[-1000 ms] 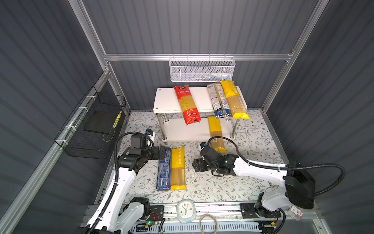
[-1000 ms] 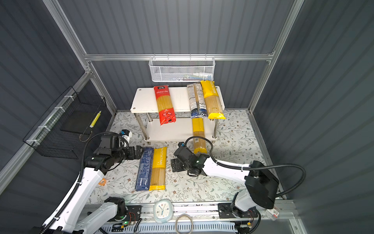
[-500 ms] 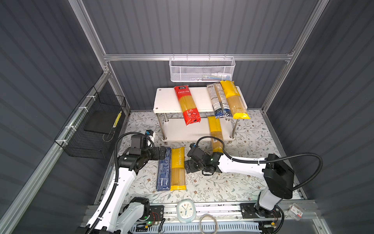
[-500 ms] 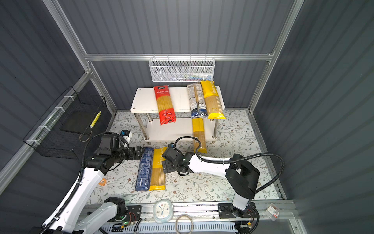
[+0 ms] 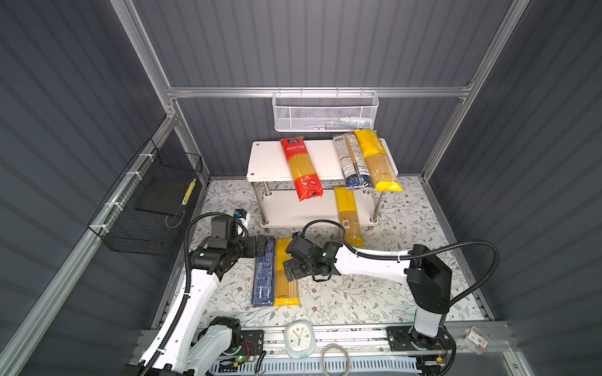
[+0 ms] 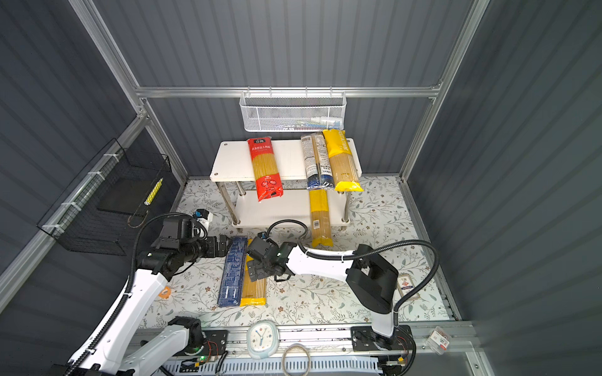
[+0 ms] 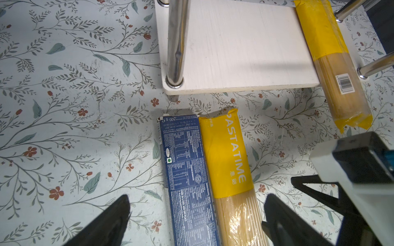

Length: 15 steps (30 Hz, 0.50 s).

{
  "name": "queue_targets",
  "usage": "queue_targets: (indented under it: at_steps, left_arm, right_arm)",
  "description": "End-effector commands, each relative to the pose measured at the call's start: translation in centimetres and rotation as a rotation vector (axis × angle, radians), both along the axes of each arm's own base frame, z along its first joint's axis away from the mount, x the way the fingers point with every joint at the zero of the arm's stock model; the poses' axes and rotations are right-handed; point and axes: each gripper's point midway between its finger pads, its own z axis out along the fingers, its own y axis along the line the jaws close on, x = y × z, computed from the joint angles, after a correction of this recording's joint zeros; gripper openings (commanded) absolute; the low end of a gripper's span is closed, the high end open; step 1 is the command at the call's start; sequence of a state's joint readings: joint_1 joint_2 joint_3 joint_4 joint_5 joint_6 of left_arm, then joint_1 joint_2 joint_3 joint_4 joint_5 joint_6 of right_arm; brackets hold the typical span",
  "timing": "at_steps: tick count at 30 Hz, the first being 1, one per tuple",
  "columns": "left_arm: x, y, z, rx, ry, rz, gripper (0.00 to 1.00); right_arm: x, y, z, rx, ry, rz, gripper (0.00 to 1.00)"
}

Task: Place and organize the pasta boxes and bags onto the shelf
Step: 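Move the right gripper toward the yellow PASTATIME bag on the table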

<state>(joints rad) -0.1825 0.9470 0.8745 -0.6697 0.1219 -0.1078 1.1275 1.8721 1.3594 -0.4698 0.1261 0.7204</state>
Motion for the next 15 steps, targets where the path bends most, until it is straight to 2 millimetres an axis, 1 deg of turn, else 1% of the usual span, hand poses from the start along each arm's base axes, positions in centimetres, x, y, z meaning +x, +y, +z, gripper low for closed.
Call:
queue_targets:
  at_steps: [1,5,7,10,15]
  left_arm:
    - [-0.3,0.1,-0.3,0.012,0.018,0.001,0.99]
    - [-0.3,0.0,-0.4,0.009,0.024,-0.005,0.99]
    - [-0.4,0.0,-0.3,0.009,0.021,-0.01,0.99]
    - [-0.5,0.2,0.0,0.015,0.001,-0.002,0.99]
    - [-0.5,0.2,0.0,0.017,0.002,0.0,0.99]
  right_arm:
    - [-0.8,-0.2,-1.2,-0.063,0.033,-0.022,0.99]
    - [-1.2,1.9,-1.3,-0.049,0.047,0.021,0.99]
    - [-1.3,2.6,-1.2,-0.043,0.046,0.034,0.99]
    - [-1.4,3.2,-1.3,-0.038,0.04,0.042,0.99]
    - [-1.1,3.8,-2.3,-0.069,0.044,0.05,0.99]
